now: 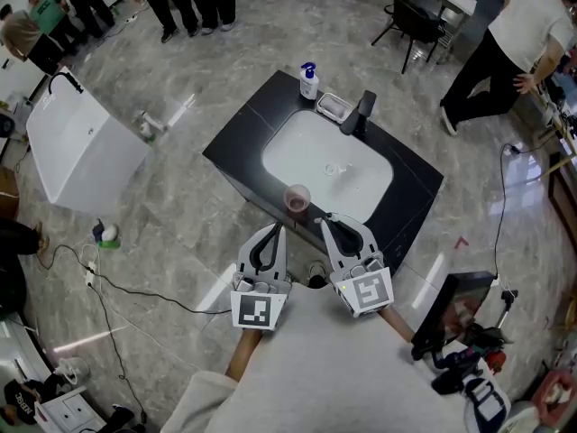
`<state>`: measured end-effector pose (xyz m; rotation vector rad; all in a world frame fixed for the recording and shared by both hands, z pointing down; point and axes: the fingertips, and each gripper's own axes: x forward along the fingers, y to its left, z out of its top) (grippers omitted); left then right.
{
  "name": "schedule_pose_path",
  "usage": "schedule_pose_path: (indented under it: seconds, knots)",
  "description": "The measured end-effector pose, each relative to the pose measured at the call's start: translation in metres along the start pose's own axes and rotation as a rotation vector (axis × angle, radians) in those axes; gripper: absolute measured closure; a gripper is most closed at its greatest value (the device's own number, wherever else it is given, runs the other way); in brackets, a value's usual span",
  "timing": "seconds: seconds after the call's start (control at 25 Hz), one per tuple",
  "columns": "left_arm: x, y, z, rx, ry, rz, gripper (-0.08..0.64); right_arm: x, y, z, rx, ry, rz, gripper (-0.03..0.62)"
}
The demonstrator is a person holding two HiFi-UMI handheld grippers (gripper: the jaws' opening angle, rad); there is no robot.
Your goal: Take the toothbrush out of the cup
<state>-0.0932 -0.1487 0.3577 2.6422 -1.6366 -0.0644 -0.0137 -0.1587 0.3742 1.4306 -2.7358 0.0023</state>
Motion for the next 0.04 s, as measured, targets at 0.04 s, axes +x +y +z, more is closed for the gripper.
schedule_pose_path:
  seconds: [0.04]
  knots:
    - [0.0001, 0.0001, -0.0005, 0.001, 0.000, -0.001, 0.557, 0.0005, 0.0004, 0.0016, 0.000, -0.008, 0.001, 0.561]
